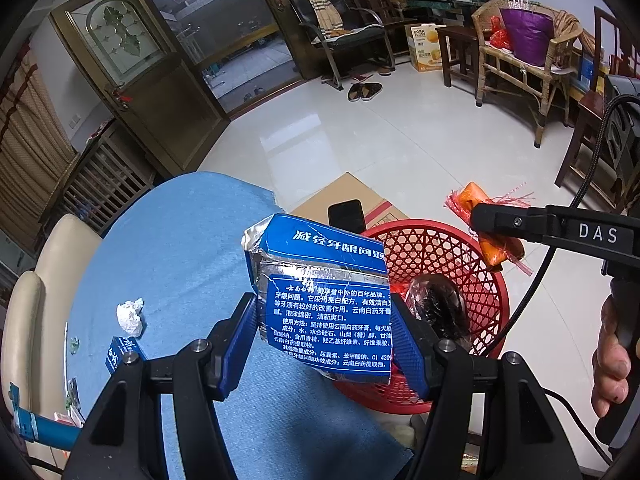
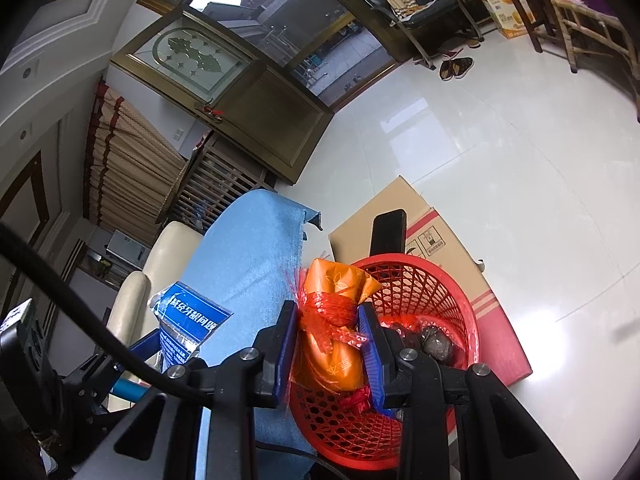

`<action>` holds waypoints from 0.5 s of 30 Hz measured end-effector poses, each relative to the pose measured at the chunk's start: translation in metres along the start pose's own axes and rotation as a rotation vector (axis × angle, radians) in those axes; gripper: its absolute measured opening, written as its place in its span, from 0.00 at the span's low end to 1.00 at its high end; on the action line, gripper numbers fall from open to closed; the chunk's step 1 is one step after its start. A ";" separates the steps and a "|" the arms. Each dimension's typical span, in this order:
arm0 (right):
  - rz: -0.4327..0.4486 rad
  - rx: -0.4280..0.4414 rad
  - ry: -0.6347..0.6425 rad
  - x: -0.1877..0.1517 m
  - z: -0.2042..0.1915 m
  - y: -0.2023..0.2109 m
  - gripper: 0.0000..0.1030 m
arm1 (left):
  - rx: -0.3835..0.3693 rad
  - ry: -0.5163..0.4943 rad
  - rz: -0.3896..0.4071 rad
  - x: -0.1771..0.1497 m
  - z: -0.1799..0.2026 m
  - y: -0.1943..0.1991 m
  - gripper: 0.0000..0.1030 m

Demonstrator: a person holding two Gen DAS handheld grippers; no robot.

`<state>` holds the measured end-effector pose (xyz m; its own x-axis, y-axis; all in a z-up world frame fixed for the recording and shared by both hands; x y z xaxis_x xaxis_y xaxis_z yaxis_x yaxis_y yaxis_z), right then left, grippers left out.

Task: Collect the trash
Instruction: 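Open the right tool over the basket while the left tool releases the blue box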

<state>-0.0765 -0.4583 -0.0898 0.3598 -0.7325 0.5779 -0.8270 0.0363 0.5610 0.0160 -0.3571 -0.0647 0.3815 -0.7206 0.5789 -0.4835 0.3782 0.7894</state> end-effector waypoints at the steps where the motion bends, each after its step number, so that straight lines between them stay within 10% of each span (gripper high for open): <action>1: -0.002 0.001 -0.005 0.000 0.001 -0.001 0.35 | 0.000 0.000 -0.001 0.000 0.000 0.000 0.64; 6: 0.003 0.012 -0.023 -0.001 0.005 -0.001 0.60 | -0.002 -0.003 0.000 0.000 0.001 -0.002 0.64; 15: 0.030 -0.005 -0.003 0.000 0.004 0.004 0.60 | 0.005 0.005 -0.006 -0.001 0.001 -0.002 0.64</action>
<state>-0.0813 -0.4610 -0.0896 0.3334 -0.7328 0.5932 -0.8355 0.0618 0.5460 0.0162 -0.3573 -0.0676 0.3881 -0.7202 0.5751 -0.4853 0.3708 0.7918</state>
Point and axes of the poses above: each gripper's, at about its wrist camera, not at the fingertips, and y roughly against the way its jaws point, z to its right, x to its top, the point moved 1 cm from there along -y, roughly the way its jaws point, and after that the axes turned 11 degrees about y, right-handed, at the moved point
